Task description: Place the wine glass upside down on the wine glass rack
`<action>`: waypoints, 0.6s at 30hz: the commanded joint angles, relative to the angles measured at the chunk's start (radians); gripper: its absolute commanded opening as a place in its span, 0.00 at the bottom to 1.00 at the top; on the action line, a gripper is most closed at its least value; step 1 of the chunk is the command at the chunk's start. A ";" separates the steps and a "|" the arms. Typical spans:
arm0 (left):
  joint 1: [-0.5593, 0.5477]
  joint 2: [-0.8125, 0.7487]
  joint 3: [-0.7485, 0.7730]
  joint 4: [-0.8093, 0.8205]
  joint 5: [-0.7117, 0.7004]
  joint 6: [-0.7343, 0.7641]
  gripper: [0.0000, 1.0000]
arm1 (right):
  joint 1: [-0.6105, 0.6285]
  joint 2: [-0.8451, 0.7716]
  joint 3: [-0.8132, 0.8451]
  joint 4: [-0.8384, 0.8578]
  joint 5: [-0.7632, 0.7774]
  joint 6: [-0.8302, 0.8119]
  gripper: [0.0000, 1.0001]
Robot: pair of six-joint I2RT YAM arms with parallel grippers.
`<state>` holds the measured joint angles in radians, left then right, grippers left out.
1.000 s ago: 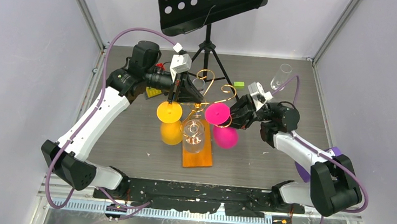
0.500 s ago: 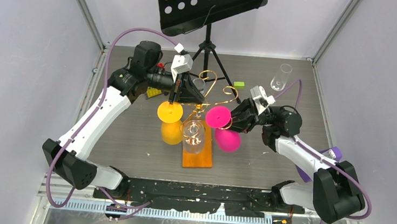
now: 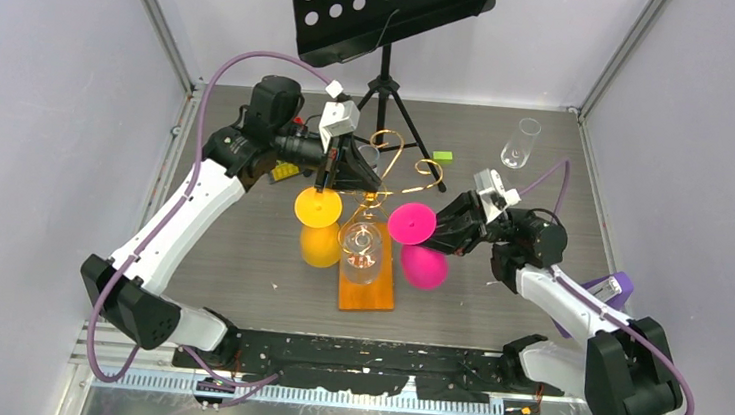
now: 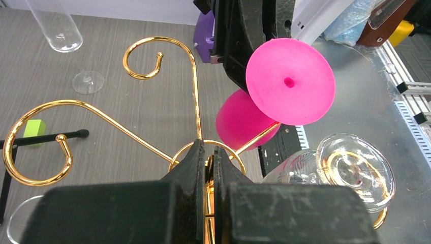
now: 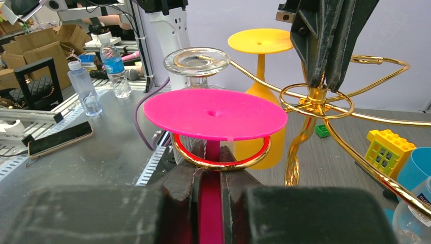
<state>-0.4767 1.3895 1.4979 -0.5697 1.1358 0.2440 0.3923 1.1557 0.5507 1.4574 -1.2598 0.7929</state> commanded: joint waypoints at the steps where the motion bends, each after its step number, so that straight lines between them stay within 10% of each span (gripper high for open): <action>1: 0.038 0.030 0.003 -0.009 -0.161 0.041 0.00 | -0.018 -0.056 -0.015 0.159 -0.029 0.001 0.05; 18: 0.038 0.023 -0.007 -0.007 -0.158 0.052 0.00 | -0.070 -0.118 -0.089 0.145 0.097 -0.020 0.05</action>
<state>-0.4759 1.3937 1.4986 -0.5560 1.1271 0.2520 0.3328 1.0599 0.4725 1.4673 -1.2030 0.7891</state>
